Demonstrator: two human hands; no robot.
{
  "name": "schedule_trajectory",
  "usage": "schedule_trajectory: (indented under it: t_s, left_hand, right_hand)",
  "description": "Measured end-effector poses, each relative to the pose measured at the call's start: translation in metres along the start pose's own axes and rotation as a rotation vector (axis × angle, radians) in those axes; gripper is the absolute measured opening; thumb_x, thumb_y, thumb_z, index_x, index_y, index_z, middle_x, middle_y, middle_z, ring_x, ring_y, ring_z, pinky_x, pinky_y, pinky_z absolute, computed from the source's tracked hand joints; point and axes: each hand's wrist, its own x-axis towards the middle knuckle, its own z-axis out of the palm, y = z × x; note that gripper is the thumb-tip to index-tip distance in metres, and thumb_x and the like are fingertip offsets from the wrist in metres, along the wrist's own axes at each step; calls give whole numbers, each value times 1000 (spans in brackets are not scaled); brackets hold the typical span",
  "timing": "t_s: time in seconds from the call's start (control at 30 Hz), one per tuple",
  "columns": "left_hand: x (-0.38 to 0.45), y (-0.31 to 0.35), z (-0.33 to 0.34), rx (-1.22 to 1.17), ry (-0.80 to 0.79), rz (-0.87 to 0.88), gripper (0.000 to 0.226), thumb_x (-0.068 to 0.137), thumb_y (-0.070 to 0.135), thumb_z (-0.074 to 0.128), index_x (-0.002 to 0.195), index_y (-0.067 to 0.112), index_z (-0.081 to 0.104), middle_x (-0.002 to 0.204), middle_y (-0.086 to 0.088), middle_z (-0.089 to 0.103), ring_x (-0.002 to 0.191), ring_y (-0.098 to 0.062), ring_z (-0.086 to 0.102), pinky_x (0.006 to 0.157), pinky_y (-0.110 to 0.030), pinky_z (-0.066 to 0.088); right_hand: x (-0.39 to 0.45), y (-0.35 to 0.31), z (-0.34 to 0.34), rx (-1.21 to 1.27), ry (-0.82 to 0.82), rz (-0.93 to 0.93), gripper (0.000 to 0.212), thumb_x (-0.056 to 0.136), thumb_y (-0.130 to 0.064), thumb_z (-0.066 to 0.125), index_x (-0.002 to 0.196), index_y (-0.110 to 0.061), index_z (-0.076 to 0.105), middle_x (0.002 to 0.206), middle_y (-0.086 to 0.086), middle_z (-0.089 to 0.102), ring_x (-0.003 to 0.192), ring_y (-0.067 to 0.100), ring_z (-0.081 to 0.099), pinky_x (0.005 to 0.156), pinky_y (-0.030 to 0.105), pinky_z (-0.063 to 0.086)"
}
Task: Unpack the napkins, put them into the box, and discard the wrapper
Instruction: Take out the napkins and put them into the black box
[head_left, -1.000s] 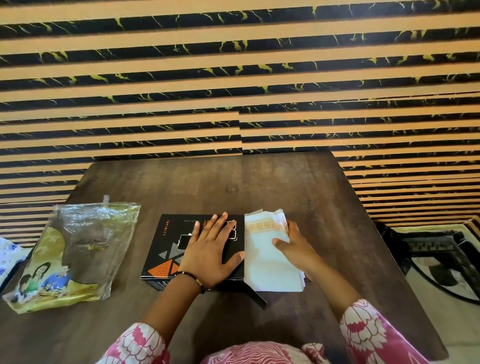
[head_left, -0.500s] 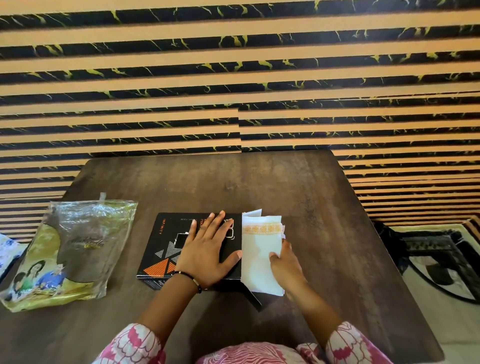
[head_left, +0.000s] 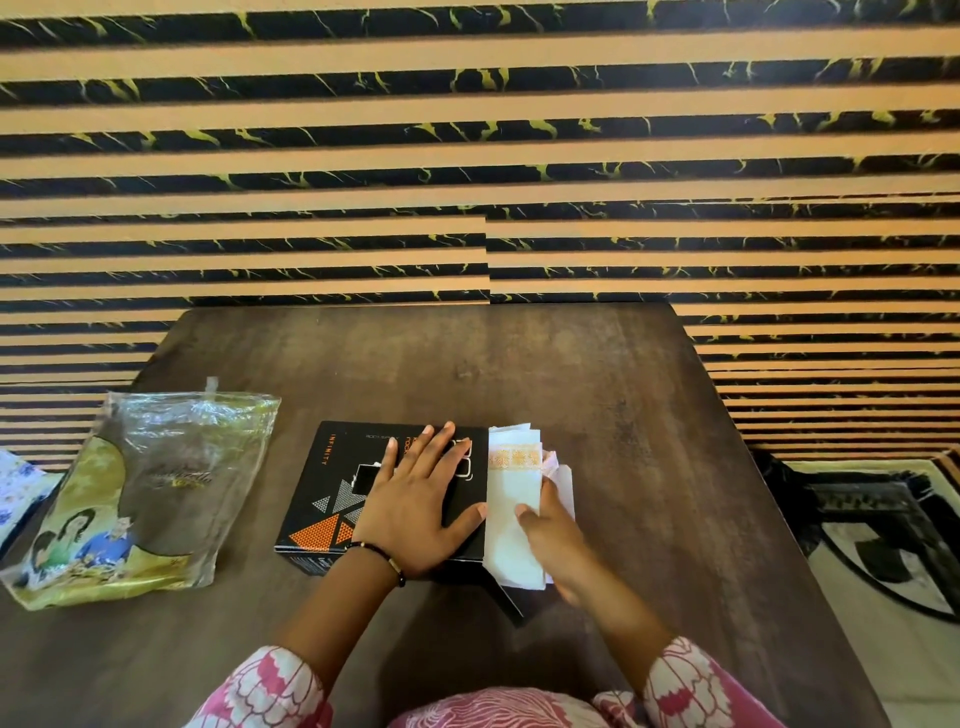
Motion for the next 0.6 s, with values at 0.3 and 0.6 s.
schedule_trajectory:
  t_s: [0.3, 0.6]
  left_hand:
    - [-1, 3, 1, 18, -4, -8, 79, 76, 71, 16, 145, 33, 7, 158, 8, -2, 144, -11, -7, 114, -41, -14]
    - [-1, 2, 1, 11, -7, -2, 78, 78, 70, 18, 145, 34, 6, 158, 9, -3, 138, -6, -14, 115, -42, -13]
  right_hand:
    - [5, 12, -24, 382, 215, 79, 19, 90, -33, 54, 106, -25, 62, 111, 4, 65, 99, 23, 62, 89, 43, 52]
    - [28, 1, -35, 808, -81, 261, 53, 81, -55, 55, 110, -12, 64, 113, 12, 64, 108, 28, 59, 95, 42, 46]
